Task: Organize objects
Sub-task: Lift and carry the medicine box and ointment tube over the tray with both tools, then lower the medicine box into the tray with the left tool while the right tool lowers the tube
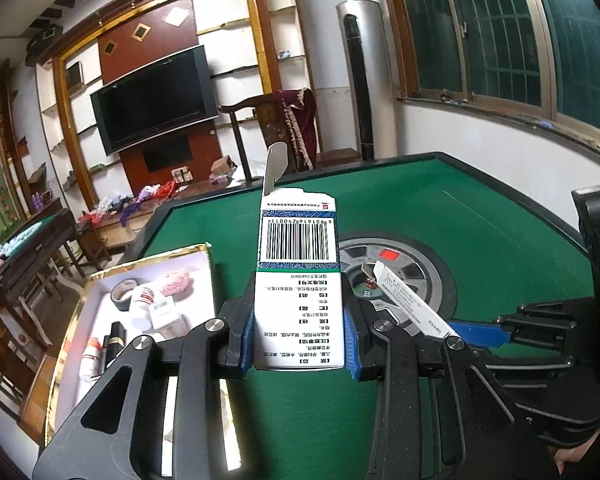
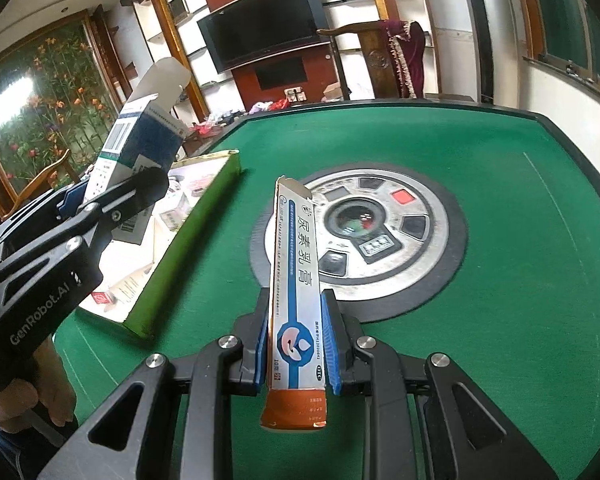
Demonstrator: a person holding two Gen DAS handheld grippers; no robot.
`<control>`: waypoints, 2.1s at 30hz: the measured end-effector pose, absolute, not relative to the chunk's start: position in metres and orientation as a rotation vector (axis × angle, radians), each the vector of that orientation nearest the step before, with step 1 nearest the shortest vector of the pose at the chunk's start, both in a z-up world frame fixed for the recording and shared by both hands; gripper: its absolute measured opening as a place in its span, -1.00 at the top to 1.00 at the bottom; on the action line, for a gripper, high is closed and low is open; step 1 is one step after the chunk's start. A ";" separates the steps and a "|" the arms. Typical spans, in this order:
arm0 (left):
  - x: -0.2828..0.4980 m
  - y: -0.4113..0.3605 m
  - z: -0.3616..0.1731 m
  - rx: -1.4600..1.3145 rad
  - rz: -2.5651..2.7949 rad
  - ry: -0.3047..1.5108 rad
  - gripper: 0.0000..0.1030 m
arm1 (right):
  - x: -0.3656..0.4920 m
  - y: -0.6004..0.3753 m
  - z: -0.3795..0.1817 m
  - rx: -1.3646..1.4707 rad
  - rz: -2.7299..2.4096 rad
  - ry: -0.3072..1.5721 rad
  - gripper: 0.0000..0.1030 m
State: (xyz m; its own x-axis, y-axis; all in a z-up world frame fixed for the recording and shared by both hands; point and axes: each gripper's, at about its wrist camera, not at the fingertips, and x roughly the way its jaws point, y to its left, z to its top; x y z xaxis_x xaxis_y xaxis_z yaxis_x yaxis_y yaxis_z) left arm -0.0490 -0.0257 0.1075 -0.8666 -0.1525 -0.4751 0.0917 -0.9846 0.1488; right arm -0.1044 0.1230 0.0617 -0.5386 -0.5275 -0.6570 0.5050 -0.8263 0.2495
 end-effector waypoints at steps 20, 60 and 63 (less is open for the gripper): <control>-0.031 -0.099 0.119 0.690 -2.822 -0.037 0.34 | -0.094 0.040 0.073 0.974 -2.249 0.026 0.57; -0.073 -0.291 0.068 1.086 -2.651 0.666 0.34 | -0.181 -0.121 0.059 1.150 -2.185 0.138 0.57; -0.077 -0.293 0.063 1.105 -2.649 0.698 0.34 | -0.187 -0.124 0.056 1.162 -2.189 0.130 0.57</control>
State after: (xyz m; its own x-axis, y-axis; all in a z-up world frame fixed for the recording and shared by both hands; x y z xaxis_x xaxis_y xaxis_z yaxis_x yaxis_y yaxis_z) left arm -0.0765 -0.2934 0.0635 -0.7049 0.0077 -0.7092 0.3426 -0.8718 -0.3500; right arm -0.1874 -0.1235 0.0560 -0.3976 -0.4973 -0.7711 0.5848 -0.7849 0.2046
